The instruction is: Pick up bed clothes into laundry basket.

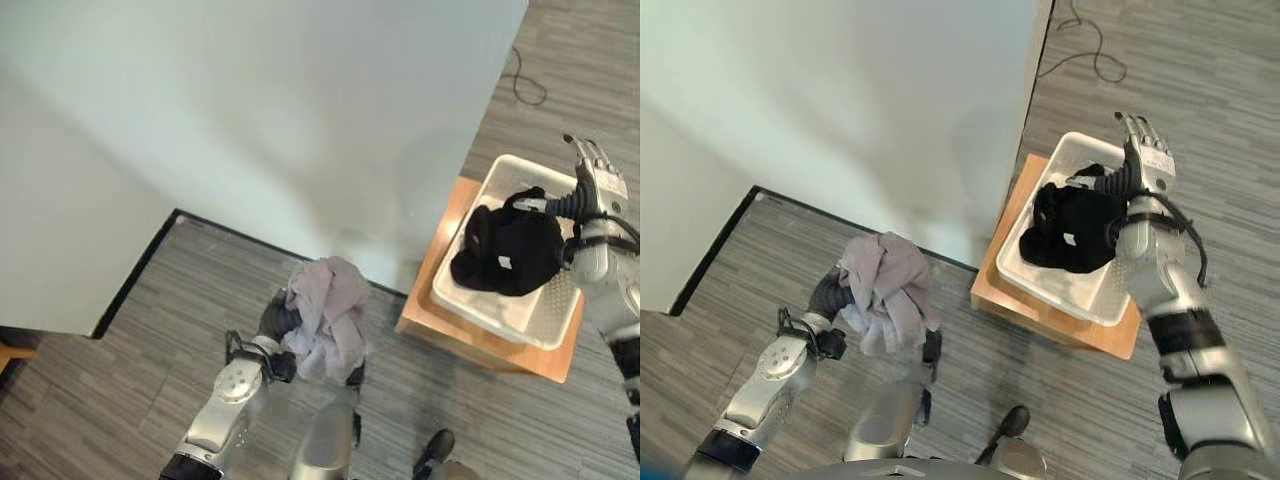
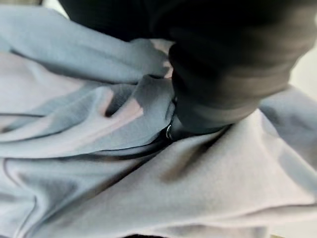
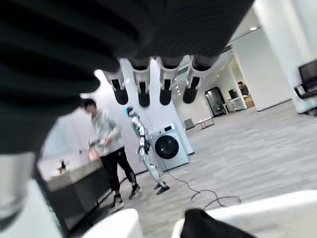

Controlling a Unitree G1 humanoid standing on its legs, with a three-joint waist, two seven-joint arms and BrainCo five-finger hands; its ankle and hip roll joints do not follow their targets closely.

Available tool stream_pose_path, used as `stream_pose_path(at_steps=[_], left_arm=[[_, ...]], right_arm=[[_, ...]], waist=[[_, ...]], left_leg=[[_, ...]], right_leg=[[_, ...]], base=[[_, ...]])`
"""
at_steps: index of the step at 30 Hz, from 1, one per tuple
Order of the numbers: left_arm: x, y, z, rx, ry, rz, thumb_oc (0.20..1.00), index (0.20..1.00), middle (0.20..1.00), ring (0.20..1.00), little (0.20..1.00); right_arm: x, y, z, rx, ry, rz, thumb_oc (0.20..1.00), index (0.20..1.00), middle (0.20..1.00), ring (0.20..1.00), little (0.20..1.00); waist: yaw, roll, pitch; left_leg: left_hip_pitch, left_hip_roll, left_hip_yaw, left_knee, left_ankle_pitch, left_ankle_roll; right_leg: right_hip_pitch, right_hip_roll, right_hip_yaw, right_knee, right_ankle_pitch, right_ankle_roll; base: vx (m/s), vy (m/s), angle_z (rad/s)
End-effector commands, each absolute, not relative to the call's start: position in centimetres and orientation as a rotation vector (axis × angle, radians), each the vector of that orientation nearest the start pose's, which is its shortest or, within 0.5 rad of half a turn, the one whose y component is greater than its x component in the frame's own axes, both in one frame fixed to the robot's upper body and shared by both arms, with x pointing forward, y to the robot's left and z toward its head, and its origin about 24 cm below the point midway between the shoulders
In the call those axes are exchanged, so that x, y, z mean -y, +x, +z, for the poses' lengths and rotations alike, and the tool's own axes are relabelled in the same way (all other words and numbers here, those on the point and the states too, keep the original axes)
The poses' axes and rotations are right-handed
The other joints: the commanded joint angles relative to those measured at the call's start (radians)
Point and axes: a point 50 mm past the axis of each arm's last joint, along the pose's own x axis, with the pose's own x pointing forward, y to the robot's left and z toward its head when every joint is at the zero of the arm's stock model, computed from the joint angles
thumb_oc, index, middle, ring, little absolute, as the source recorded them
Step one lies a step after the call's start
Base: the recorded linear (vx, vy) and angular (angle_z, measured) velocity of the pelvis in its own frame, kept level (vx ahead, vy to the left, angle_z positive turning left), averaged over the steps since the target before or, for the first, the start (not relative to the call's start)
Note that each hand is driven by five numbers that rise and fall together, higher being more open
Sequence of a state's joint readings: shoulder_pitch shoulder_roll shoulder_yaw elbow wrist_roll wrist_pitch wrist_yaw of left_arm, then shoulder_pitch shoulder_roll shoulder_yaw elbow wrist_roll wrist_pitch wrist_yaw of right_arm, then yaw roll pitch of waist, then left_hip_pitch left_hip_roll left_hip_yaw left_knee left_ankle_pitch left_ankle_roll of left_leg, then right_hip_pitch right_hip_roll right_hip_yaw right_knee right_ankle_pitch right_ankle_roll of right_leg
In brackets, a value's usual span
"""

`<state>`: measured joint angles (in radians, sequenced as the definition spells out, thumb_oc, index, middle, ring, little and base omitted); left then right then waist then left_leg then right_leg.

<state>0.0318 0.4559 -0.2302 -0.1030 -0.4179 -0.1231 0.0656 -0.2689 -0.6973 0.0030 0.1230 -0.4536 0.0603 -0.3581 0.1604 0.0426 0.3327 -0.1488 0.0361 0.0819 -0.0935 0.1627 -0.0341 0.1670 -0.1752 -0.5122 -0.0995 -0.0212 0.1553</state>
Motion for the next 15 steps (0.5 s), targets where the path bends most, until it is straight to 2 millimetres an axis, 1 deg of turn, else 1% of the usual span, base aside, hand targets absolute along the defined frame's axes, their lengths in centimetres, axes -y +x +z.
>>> stream_pose_path(at_steps=[1,2,3,4,5,6,7,8,9,11,12,13,14,15], left_arm=[[-16.3,24.6,9.9,0.299,-0.024,-0.194,0.200,0.200,0.200,0.200,0.200],[-15.9,24.7,11.1,0.357,-0.014,-0.210,0.200,0.200,0.200,0.200,0.200],[-15.7,24.8,11.6,0.380,-0.003,-0.220,0.200,0.200,0.200,0.200,0.200],[-15.4,24.8,12.2,0.411,0.009,-0.228,0.200,0.200,0.200,0.200,0.200],[-15.0,24.9,12.8,0.437,0.021,-0.240,0.200,0.200,0.200,0.200,0.200],[-14.2,25.0,13.9,0.489,0.044,-0.273,0.200,0.200,0.200,0.200,0.200],[-14.2,25.0,13.9,0.489,0.045,-0.272,0.200,0.200,0.200,0.200,0.200],[-13.7,25.0,14.5,0.517,0.060,-0.295,0.200,0.200,0.200,0.200,0.200],[-13.3,25.0,14.9,0.539,0.071,-0.313,0.200,0.200,0.200,0.200,0.200],[-12.3,25.2,15.8,0.583,0.092,-0.356,0.200,0.200,0.200,0.200,0.200],[-11.8,25.3,16.3,0.609,0.105,-0.373,0.200,0.200,0.200,0.200,0.200],[-11.4,25.4,17.1,0.646,0.115,-0.388,0.200,0.200,0.200,0.200,0.200],[-11.3,25.4,17.7,0.674,0.121,-0.388,0.200,0.200,0.200,0.200,0.200],[-11.0,25.4,18.5,0.714,0.126,-0.390,0.200,0.200,0.200,0.200,0.200]], right_arm=[[29.8,28.9,12.9,0.174,-1.205,-0.386,1.000,1.000,1.000,1.000,1.000],[30.7,27.9,8.8,0.003,-1.198,-0.345,1.000,1.000,1.000,1.000,1.000],[31.0,27.4,7.2,-0.067,-1.190,-0.332,1.000,1.000,1.000,1.000,1.000],[31.5,26.6,5.1,-0.158,-1.184,-0.314,1.000,1.000,1.000,1.000,1.000],[31.7,26.0,3.4,-0.231,-1.181,-0.294,1.000,1.000,1.000,1.000,1.000],[32.2,24.2,0.0,-0.389,-1.172,-0.261,1.000,1.000,1.000,1.000,1.000],[32.2,24.2,0.0,-0.388,-1.171,-0.262,1.000,1.000,1.000,1.000,1.000],[32.5,23.2,-1.6,-0.469,-1.169,-0.245,1.000,1.000,1.000,1.000,1.000],[32.7,22.2,-3.0,-0.541,-1.165,-0.231,1.000,1.000,1.000,1.000,1.000],[32.7,19.8,-5.9,-0.695,-1.150,-0.174,1.000,1.000,1.000,1.000,1.000],[32.4,18.5,-7.2,-0.766,-1.119,-0.146,1.000,1.000,1.000,1.000,1.000],[31.8,17.5,-8.4,-0.818,-1.082,-0.110,1.000,1.000,1.000,1.000,1.000],[31.4,16.7,-9.2,-0.855,-1.058,-0.081,1.000,1.000,1.000,1.000,1.000],[30.3,15.2,-10.5,-0.905,-1.028,-0.018,1.000,1.000,1.000,1.000,1.000]], waist=[[-0.036,-0.002,-0.100],[-0.049,-0.003,-0.106],[-0.058,-0.003,-0.110],[-0.064,-0.003,-0.108],[-0.068,-0.001,-0.111],[-0.085,0.003,-0.114],[-0.083,0.003,-0.113],[-0.090,0.006,-0.112],[-0.097,0.008,-0.115],[-0.114,0.013,-0.118],[-0.124,0.017,-0.114],[-0.137,0.021,-0.115],[-0.143,0.023,-0.115],[-0.156,0.023,-0.116]], left_leg=[[0.111,0.112,0.082,0.006,-0.193,-0.100],[0.127,0.112,0.097,0.006,-0.198,-0.092],[0.135,0.113,0.103,0.006,-0.201,-0.088],[0.154,0.116,0.116,0.006,-0.211,-0.087],[0.159,0.118,0.127,0.006,-0.208,-0.083],[0.176,0.121,0.140,0.006,-0.212,-0.082],[0.177,0.121,0.142,0.006,-0.213,-0.082],[0.189,0.124,0.148,0.006,-0.218,-0.083],[0.188,0.125,0.153,0.006,-0.213,-0.081],[0.201,0.127,0.162,0.006,-0.215,-0.081],[0.215,0.129,0.170,0.006,-0.223,-0.082],[0.215,0.129,0.176,0.006,-0.219,-0.080],[0.221,0.130,0.182,0.006,-0.220,-0.080],[0.227,0.131,0.192,0.006,-0.221,-0.079]], right_leg=[[-0.043,-0.052,0.007,0.012,-0.037,0.008],[-0.037,-0.054,0.015,0.012,-0.035,0.009],[-0.037,-0.056,0.022,0.012,-0.034,0.010],[-0.030,-0.056,0.034,0.012,-0.038,0.013],[-0.033,-0.058,0.044,0.012,-0.033,0.013],[-0.030,-0.057,0.058,0.012,-0.033,0.014],[-0.031,-0.057,0.061,0.012,-0.033,0.014],[-0.024,-0.056,0.065,0.012,-0.038,0.015],[-0.028,-0.057,0.069,0.012,-0.032,0.015],[-0.026,-0.056,0.078,0.012,-0.033,0.015],[-0.018,-0.055,0.086,0.012,-0.039,0.018],[-0.024,-0.055,0.091,0.012,-0.033,0.019],[-0.026,-0.057,0.094,0.012,-0.031,0.020],[-0.028,-0.058,0.099,0.012,-0.027,0.022]], base=[[-0.02,-0.028,-0.30],[-0.03,-0.014,-0.36],[0.00,-0.026,-0.37],[-0.01,-0.009,-0.39],[-0.01,-0.012,-0.43],[-0.02,-0.006,-0.51],[0.00,-0.017,-0.47],[-0.03,-0.013,-0.48],[-0.04,-0.015,-0.41],[-0.02,-0.004,-0.21],[-0.02,0.009,-0.07],[-0.03,0.019,-0.13],[-0.03,0.015,-0.20],[-0.01,0.009,-0.29]])
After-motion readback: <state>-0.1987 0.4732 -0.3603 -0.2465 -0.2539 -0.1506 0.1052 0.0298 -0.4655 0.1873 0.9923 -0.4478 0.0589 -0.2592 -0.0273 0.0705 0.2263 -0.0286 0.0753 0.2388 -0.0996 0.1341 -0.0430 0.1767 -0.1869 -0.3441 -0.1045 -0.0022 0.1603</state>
